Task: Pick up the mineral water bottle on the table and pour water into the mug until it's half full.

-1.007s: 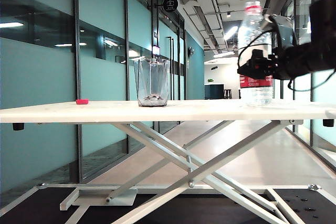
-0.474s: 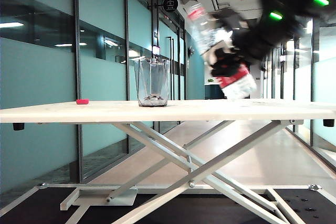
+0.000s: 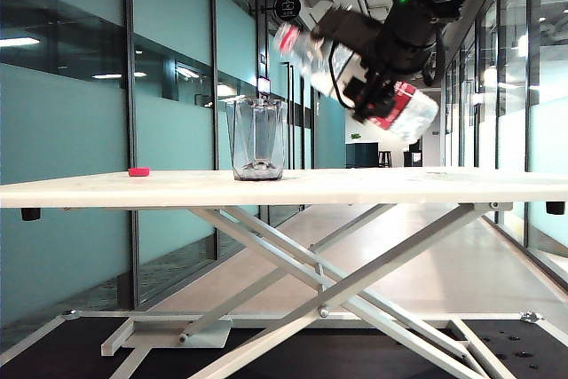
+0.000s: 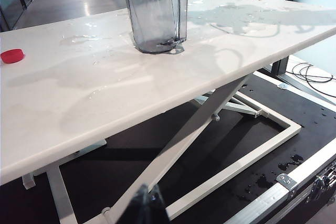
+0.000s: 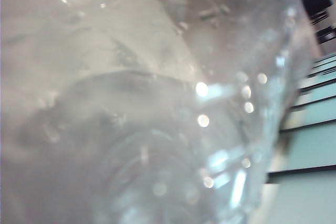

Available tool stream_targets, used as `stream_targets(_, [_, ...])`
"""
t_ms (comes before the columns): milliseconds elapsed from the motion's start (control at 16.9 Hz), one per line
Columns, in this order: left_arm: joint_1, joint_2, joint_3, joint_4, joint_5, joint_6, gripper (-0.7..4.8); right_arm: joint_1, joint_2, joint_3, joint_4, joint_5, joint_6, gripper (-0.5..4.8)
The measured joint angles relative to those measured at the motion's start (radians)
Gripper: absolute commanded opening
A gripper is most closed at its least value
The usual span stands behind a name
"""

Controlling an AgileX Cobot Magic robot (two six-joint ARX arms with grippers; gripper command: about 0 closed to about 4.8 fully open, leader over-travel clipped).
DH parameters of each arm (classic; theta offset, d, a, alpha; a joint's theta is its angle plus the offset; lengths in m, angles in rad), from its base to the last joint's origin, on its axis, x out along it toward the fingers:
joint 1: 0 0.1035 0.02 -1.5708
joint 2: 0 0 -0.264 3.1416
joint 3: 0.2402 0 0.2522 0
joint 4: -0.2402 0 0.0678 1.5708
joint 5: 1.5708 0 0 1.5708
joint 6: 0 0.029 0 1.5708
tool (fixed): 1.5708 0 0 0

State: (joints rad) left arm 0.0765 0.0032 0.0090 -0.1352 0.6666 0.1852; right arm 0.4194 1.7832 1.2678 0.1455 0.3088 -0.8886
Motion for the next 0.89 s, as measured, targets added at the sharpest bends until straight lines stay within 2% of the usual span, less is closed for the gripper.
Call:
stream_targets(178, [0.0,0.0,0.0,0.0,-0.001,0.001,-0.05,0.011,0.0,0.0,-0.007,0.053,-0.146,2.38])
stream_targets(652, [0.0,0.0,0.0,0.0,-0.001,0.001,-0.05,0.019,0.0,0.0,-0.002,0.171,-0.425,2.38])
stream_targets(889, [0.0,0.0,0.0,0.0,-0.001,0.001,-0.05,0.022,0.0,0.001,0.062,0.207,-0.551,2.37])
